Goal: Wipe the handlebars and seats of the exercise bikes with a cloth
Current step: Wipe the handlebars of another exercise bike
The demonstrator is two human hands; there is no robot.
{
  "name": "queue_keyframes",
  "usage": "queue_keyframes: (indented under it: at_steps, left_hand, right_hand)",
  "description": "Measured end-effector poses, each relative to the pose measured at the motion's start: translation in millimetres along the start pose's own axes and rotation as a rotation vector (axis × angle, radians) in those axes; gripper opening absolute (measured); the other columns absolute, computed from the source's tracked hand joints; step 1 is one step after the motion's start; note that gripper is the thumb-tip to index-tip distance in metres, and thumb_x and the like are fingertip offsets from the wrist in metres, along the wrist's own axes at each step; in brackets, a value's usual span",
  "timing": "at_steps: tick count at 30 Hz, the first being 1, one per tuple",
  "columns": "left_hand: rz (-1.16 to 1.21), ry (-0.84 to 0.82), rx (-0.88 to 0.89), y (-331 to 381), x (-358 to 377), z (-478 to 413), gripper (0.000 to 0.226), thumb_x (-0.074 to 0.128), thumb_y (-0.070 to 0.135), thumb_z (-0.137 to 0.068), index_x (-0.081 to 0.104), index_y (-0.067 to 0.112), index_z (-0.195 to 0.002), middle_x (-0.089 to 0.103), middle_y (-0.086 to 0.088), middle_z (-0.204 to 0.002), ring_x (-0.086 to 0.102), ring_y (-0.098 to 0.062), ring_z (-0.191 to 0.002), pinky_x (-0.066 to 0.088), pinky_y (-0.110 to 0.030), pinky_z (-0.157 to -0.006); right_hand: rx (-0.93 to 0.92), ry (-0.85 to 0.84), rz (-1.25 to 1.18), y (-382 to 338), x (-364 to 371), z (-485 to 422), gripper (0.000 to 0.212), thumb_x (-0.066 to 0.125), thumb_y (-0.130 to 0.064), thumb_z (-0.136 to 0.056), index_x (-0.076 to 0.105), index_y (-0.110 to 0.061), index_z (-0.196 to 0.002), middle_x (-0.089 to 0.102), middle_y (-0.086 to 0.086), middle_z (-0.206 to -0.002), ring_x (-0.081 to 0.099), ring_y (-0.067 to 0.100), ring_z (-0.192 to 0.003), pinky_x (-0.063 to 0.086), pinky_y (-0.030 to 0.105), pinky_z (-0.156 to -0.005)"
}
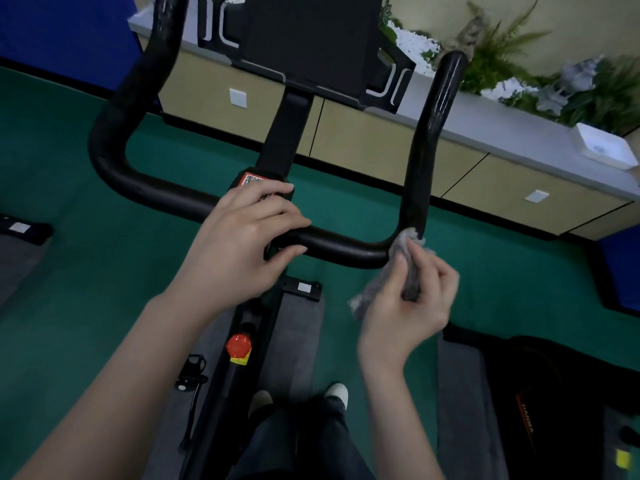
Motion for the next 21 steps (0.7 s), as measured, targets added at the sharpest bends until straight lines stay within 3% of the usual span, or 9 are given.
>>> queue_keyframes:
  at_steps: [2,5,8,13,17,21]
  left_hand:
    - [0.000,0.003,-0.005,0,0,0,0.029,0.073,0.028,-0.080,0.070,0.018,-0.107,0.066,0.009,-0.103,0.048,-0.018,-0.124,0.028,-0.029,-0.102]
    - [-0.007,-0.002,0.005,1,0,0,0.029,0.073,0.028,-0.079,0.070,0.017,-0.106,0.066,0.009,-0.103,0.048,-0.018,-0.124,0.030,-0.030,-0.101]
    - [-0.005,-0.015,0.001,0,0,0,0.031,0.071,0.033,-0.079,0.070,0.018,-0.107,0.066,0.010,-0.104,0.047,-0.017,-0.125,0.030,-0.031,-0.101]
    - [0.008,-0.012,-0.024,2,-2,-2,0.034,0.068,0.042,-0.082,0.071,0.018,-0.106,0.066,0.009,-0.103,0.048,-0.017,-0.125,0.028,-0.029,-0.103]
    - [-0.036,0.020,-0.059,12,1,-4,0.044,0.058,0.052,-0.083,0.072,0.015,-0.101,0.067,0.007,-0.097,0.050,-0.021,-0.121,0.028,-0.031,-0.102]
    - [-0.127,0.021,-0.043,32,11,-12,0.047,0.055,0.053,-0.083,0.072,0.013,-0.101,0.067,0.000,-0.098,0.057,-0.027,-0.110,0.032,-0.040,-0.103]
  right_hand:
    - [-0.074,-0.038,0.023,-6,8,7,0.017,0.068,0.006,-0.083,0.072,-0.001,-0.097,0.054,-0.009,-0.096,0.057,0.027,-0.090,0.046,0.021,-0.085]
    - [-0.222,-0.183,-0.002,-15,17,27,0.014,0.069,0.005,-0.083,0.074,-0.001,-0.094,0.062,0.006,-0.091,0.055,0.021,-0.092,0.049,0.032,-0.087]
    - [-0.246,-0.257,-0.010,-11,17,19,0.014,0.067,0.005,-0.083,0.074,0.000,-0.095,0.064,0.008,-0.091,0.054,0.017,-0.095,0.050,0.035,-0.088]
    - [-0.202,-0.240,0.099,0,1,-24,0.015,0.066,0.002,-0.085,0.073,-0.001,-0.098,0.065,0.004,-0.095,0.057,0.022,-0.093,0.045,0.017,-0.089]
    - [-0.212,-0.353,0.095,-3,-2,-26,0.013,0.066,0.002,-0.085,0.073,-0.002,-0.095,0.067,0.003,-0.093,0.059,0.024,-0.094,0.046,0.022,-0.092]
    - [-0.297,-0.502,0.108,-2,-7,-42,0.013,0.066,-0.001,-0.085,0.074,-0.005,-0.094,0.067,0.001,-0.091,0.059,0.022,-0.092,0.043,0.017,-0.090]
Point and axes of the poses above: each hand's wrist, its own z-axis away from the middle knuckle, its own x-axis out of the palm, y = z × x, the point moved 1 cm from there along -z, towards the middle knuckle
